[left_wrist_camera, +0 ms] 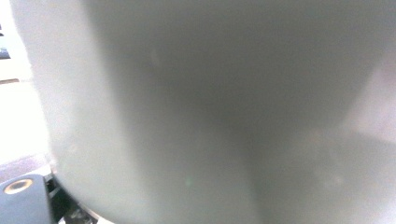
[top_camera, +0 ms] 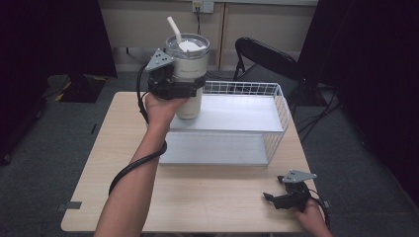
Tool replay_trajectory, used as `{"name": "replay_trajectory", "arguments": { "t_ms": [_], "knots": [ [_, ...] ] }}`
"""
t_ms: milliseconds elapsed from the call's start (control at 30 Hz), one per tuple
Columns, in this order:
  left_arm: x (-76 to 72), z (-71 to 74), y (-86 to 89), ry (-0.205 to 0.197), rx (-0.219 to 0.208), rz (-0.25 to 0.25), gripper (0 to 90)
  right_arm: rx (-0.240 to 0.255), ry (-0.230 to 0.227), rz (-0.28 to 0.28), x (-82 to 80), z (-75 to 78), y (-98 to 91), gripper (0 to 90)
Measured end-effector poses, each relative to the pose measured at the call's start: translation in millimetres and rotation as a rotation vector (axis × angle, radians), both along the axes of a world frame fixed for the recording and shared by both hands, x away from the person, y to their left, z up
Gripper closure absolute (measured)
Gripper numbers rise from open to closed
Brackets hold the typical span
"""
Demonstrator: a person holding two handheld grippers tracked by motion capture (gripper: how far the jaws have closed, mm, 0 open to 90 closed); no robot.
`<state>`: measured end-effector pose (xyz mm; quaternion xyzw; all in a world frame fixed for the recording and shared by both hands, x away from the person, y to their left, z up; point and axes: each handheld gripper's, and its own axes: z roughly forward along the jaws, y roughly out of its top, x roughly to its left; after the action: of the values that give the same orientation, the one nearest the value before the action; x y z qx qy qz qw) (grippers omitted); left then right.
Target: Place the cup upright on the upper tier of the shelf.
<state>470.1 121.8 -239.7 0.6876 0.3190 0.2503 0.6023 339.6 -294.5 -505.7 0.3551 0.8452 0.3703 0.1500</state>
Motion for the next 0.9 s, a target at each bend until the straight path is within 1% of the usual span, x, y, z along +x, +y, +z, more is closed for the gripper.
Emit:
{"name": "replay_trajectory", "arguments": {
  "t_ms": [133, 333, 433, 533, 567, 700, 900],
  "knots": [
    [2.2, -4.1, -3.0, 0.0, -0.017, 0.001, 7.2, 0.001, 0.001, 0.0, -0.1, 0.0, 0.1, 10.8],
    [6.0, -8.3, -6.5, 0.001, 0.003, 0.007, 7.2, 0.001, 0.0, 0.0, 0.0, 0.0, 0.0, 10.8],
    [7.9, -10.8, -8.6, 0.002, -0.005, 0.007, 7.2, 0.001, 0.001, 0.0, -0.1, 0.0, 0.0, 10.7],
    [9.8, -12.9, -10.6, 0.0, 0.004, 0.011, 7.2, 0.001, 0.002, 0.0, -0.2, 0.0, 0.1, 10.8],
    [10.2, -13.4, -11.4, 0.005, -0.002, 0.01, 7.2, 0.001, 0.002, 0.0, -0.2, 0.0, 0.1, 10.7],
    [11.6, -15.2, -13.4, 0.006, -0.002, 0.01, 7.2, 0.001, 0.001, 0.0, -0.1, 0.0, 0.0, 10.8],
    [13.8, -17.6, -18.3, 0.004, 0.007, 0.01, 7.2, 0.001, 0.001, 0.001, -0.1, 0.0, 0.0, 10.8]
  ]
}}
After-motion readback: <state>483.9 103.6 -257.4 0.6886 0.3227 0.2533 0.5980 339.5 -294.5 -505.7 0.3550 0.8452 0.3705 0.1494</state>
